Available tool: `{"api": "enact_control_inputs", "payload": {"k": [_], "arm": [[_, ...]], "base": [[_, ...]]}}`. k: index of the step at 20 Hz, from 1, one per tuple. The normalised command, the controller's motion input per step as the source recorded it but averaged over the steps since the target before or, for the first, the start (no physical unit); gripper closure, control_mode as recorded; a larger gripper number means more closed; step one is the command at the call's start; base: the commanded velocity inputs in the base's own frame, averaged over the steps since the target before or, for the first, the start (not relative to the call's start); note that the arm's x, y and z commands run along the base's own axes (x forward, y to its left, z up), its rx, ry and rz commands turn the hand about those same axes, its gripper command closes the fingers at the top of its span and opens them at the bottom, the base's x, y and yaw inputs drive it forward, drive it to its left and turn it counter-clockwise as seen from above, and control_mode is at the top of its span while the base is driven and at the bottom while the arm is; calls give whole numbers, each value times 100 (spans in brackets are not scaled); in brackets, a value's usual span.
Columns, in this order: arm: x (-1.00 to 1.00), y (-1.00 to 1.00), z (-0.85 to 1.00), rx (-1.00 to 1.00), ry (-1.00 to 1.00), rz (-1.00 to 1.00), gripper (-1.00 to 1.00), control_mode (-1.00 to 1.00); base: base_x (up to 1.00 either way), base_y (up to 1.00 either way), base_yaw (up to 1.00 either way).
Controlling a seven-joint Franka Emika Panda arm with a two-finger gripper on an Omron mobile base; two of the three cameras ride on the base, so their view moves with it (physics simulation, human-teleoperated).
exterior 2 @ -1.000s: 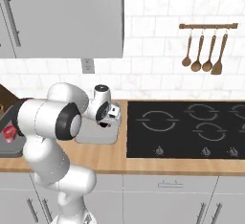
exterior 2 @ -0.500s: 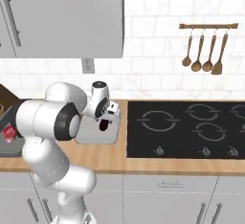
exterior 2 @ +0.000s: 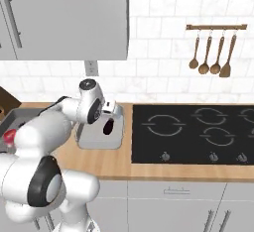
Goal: Place one eggplant and one steak in each tupperware on the nearby counter, to pack two identical lunches.
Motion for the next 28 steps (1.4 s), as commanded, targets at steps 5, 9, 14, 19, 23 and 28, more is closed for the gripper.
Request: {"api": "enact_control_inputs", "payload": {"k": [5, 9, 14, 19, 23, 28], "arm": [[-100, 0, 69, 0, -42, 0, -100, -100], [-100, 0, 55, 0, -34, 0, -100, -100], [-100, 0, 60, 0, -20, 0, -100, -100], [-80, 3, 14, -1, -1, 0, -100, 100], [0, 0, 0, 0, 0, 0, -100, 100], [0, 0, 0, 0, 0, 0, -100, 100]], "base": [[0, 0, 0], [0, 0, 0], [0, 0, 0], [-20, 3, 0], [-100, 31, -1], [-100, 82, 3]]}}
